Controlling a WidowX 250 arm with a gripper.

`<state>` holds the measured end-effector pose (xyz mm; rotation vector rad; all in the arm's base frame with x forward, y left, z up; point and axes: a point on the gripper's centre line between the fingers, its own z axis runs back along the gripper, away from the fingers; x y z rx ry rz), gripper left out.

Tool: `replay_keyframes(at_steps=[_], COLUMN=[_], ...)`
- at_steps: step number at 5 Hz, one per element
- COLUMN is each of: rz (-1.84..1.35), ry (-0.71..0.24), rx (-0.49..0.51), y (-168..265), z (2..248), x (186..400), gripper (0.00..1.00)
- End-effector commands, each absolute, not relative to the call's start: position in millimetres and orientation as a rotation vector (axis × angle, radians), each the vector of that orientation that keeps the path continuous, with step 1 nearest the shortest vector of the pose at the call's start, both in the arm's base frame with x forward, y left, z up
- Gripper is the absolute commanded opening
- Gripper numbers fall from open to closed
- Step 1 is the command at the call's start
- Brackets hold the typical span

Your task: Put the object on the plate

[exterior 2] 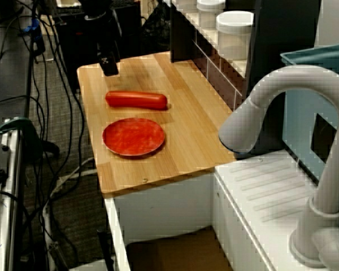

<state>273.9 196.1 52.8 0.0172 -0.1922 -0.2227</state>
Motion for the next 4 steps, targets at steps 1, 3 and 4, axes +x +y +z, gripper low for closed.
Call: replay_keyframes(at_steps=[1, 3, 4], rz=[-0.223, -0.389, -0.403], ry=[-0.192, -0.198, -0.226], rx=[0.017, -0.069, -0.063], y=[196.1, 167.4, 152.3], z=[52.8, 100.8, 121.6], x=[273.9, 263.3, 254.5], gripper=[1.0, 1.0, 1.0])
